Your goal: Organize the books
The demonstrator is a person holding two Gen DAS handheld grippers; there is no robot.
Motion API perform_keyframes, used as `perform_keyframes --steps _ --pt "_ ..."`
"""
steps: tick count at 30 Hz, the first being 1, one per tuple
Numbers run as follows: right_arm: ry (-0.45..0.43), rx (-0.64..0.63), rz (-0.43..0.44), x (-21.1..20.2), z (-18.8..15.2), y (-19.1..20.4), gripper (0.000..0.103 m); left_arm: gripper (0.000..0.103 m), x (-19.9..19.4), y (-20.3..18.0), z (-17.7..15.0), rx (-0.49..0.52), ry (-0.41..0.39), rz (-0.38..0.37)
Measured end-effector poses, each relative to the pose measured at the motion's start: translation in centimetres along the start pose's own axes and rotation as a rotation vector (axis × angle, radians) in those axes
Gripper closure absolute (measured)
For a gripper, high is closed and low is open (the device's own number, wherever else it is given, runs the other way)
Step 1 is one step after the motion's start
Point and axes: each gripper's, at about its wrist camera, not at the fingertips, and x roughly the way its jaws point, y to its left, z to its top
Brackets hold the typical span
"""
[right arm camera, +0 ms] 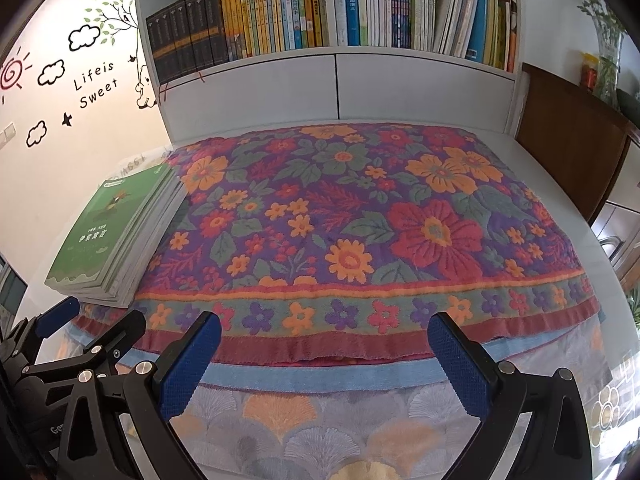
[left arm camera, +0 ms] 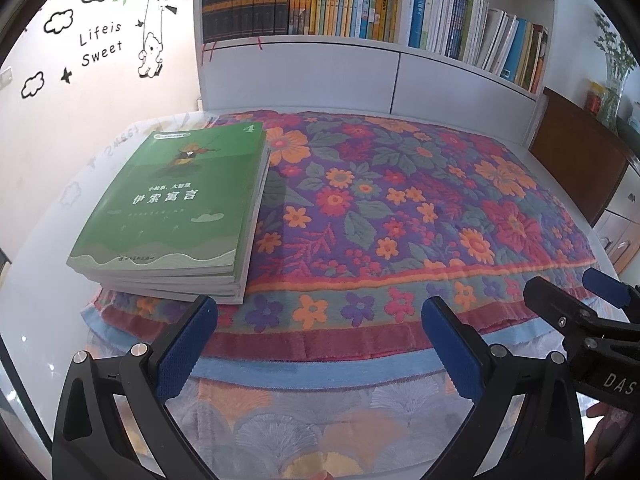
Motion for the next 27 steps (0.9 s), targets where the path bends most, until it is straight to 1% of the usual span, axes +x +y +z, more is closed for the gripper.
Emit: perform_keyframes --steps 7,10,14,23,27 --pt "-0.007 -0.006 -0.031 -0.16 0.00 -0.08 0.000 0.001 -0.18 0.21 0.15 0.000 -0.005 0.004" --pt "-0.011 0.002 -0.018 -0.33 0.05 -0.27 0.000 0.001 -0.19 0.19 0.22 0.000 -0.006 0.002" --pt "-0.017 -0.011 -0.034 -0.58 0.10 -0.15 0.000 0.001 -0.16 -0.11 0.41 0.015 -0.015 0.008" --pt "-0.014 -0.005 -0.040 -0.68 0.15 -0.39 0.000 0.001 -0.11 -0.52 0.56 0.033 -0.019 0.013" --pt "-0.017 -0.015 -0.021 -0.73 0.16 -0.27 0.000 0.001 -0.17 -0.66 0.60 0.034 -0.020 0.014"
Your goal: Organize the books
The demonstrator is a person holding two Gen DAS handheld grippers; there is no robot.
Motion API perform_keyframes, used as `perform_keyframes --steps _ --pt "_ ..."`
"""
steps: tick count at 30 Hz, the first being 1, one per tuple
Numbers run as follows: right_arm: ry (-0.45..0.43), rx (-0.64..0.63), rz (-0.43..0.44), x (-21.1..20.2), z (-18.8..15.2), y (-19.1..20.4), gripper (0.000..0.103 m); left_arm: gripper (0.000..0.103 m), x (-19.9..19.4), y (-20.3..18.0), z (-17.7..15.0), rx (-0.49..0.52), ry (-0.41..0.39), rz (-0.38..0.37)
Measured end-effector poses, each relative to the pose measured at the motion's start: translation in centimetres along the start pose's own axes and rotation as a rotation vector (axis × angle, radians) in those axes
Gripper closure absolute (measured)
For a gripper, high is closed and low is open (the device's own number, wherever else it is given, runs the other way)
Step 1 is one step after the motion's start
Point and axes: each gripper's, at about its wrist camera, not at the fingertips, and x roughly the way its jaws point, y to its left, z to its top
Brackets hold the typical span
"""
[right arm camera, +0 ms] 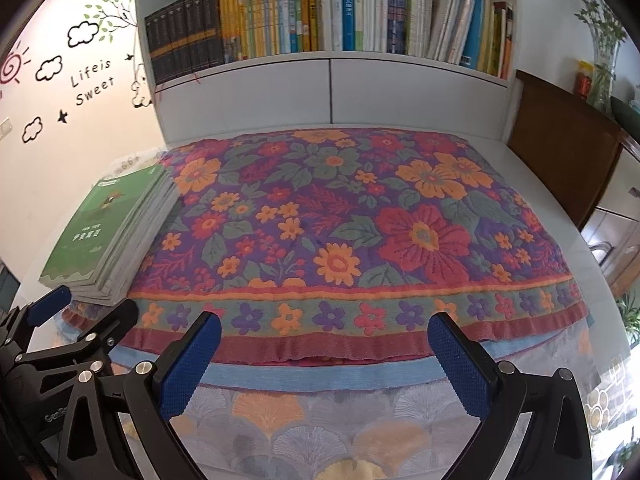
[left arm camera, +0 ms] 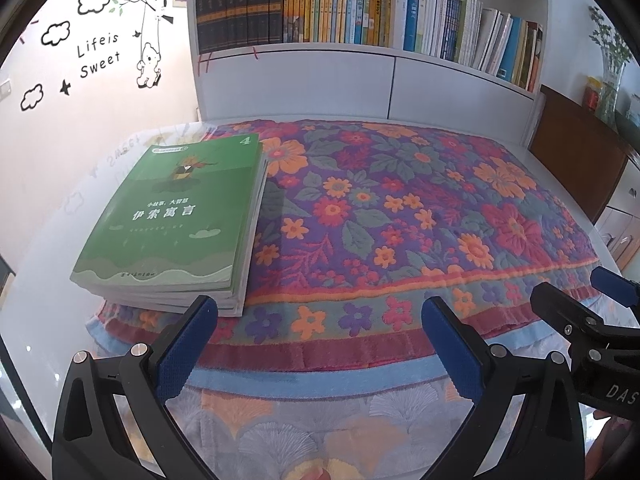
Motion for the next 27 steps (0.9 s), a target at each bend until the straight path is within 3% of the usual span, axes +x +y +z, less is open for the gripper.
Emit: perform_keyframes --steps 27 --pt "0.014 0.016 -0.034 -0.1 -0.6 -1.1 0.000 0.001 0.2 -2.5 -0.1 0.069 -0.033 0.028"
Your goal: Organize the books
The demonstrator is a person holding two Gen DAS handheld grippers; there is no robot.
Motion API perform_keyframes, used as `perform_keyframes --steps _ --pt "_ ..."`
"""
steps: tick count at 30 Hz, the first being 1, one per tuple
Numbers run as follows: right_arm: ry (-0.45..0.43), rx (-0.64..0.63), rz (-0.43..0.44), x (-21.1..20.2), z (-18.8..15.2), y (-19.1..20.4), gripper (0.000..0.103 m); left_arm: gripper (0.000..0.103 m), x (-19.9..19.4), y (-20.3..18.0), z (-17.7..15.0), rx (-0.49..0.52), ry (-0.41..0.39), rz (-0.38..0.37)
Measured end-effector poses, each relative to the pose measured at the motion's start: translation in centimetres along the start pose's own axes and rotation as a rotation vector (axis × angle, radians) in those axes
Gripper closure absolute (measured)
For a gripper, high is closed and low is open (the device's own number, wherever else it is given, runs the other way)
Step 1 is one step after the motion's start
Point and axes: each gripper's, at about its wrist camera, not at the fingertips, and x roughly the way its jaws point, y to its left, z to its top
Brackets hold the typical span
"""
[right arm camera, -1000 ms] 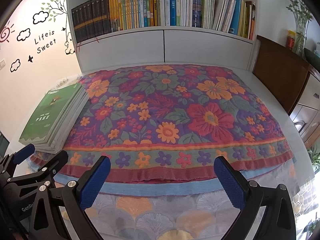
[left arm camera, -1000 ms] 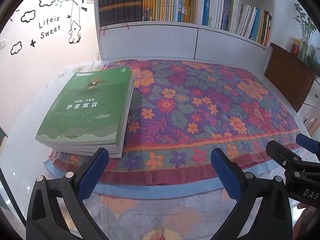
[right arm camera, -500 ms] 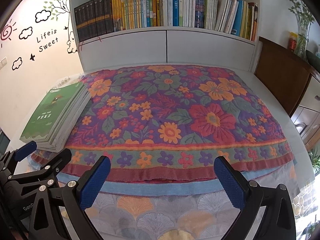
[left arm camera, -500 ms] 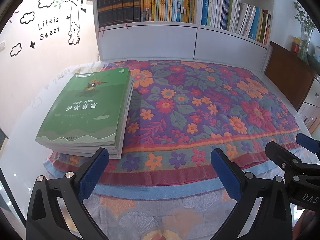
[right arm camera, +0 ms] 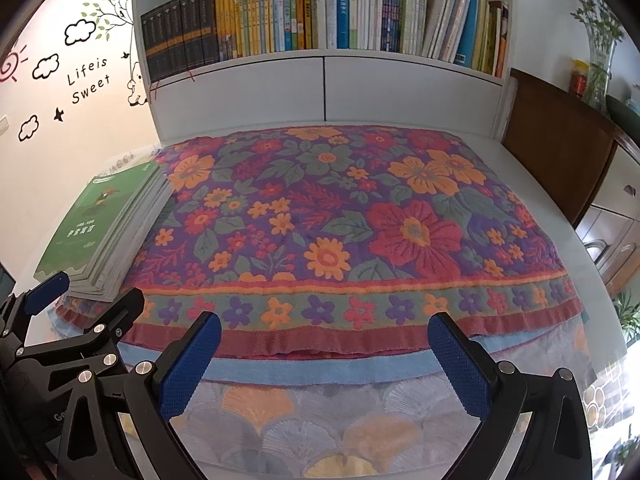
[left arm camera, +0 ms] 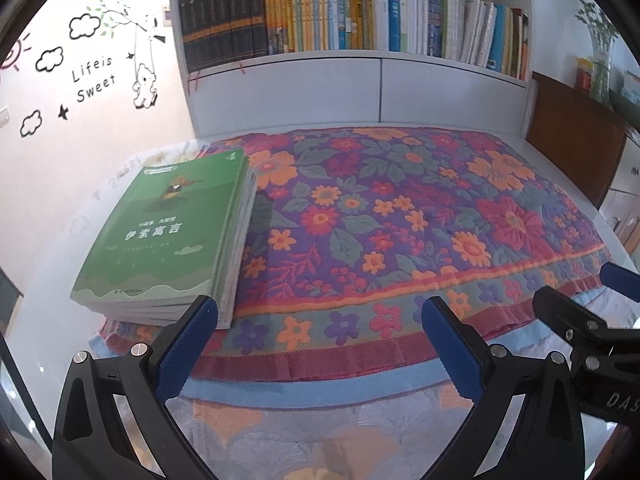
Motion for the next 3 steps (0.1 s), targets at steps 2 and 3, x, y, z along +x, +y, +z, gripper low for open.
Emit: perform_keyframes --steps 2,3 --pt "0.001 0.015 -0.005 0.02 -0.06 -0.52 0.000 0.001 0.15 -0.11 0.03 -0.013 0.004 -0.022" --pt "0.004 0.024 -0.007 0.06 -0.10 -0.82 0.000 0.001 0.28 -0.17 0.05 -0.017 0.009 -0.029"
